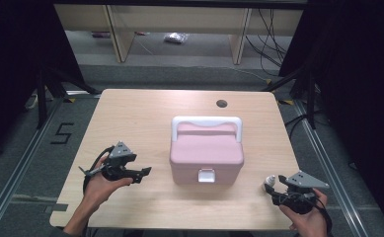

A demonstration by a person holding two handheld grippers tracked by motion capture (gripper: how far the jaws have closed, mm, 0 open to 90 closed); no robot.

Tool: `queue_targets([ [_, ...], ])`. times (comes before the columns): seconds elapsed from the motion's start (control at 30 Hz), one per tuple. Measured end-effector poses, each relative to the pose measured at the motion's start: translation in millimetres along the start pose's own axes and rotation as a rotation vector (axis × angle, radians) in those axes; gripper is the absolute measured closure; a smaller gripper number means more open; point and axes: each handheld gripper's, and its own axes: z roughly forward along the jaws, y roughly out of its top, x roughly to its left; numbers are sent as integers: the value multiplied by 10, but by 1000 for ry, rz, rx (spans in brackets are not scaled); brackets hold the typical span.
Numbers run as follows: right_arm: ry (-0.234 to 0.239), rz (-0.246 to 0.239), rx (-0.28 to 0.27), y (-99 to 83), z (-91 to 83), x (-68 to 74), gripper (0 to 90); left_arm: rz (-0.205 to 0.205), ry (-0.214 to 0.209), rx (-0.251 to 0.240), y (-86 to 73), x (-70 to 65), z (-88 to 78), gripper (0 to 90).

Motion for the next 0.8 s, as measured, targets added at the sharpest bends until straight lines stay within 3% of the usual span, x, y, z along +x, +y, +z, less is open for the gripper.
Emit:
queue_targets([
  [0.07, -13, 1, -14, 9, -44, 32, 394, 45, -10, 9, 158, -34, -9, 254],
  [0.13, -8, 17, -27, 8, -89, 54, 395, 65, -15, 14, 242, -42, -11, 253],
  [0.17, -3, 2, -44, 6, -96, 51, 397, 64, -20, 10, 279, -45, -10, 253],
  [0.37, 56, 17, -40, -16, -132, 146, 401, 43, -48, -7, 449, -9, 0, 254],
  [0.47, 85, 35, -40, -14, -142, 238, 406, 66, -51, 29, 571, 4, -2, 254],
  [0.57, 102, -16, -76, 10, -142, 285, 416, 76, -81, 54, 683, 5, -11, 246],
  [0.63, 103, -21, -72, 9, -140, 292, 418, 84, -93, 63, 743, 13, -6, 243],
  [0.67, 123, 2, -67, 2, -126, 324, 419, 86, -89, 65, 783, 22, -2, 243],
  [0.7, 119, -26, -67, -1, -111, 328, 419, 85, -95, 67, 808, 25, 2, 242],
  [0.73, 134, -11, -50, -11, -88, 384, 419, 89, -101, 68, 840, 30, 1, 237],
  [0.77, 135, -46, -59, -11, -67, 386, 419, 104, -110, 67, 909, 32, -1, 234],
  [0.8, 135, -46, -59, -11, -67, 386, 419, 104, -110, 67, 909, 32, -1, 232],
])
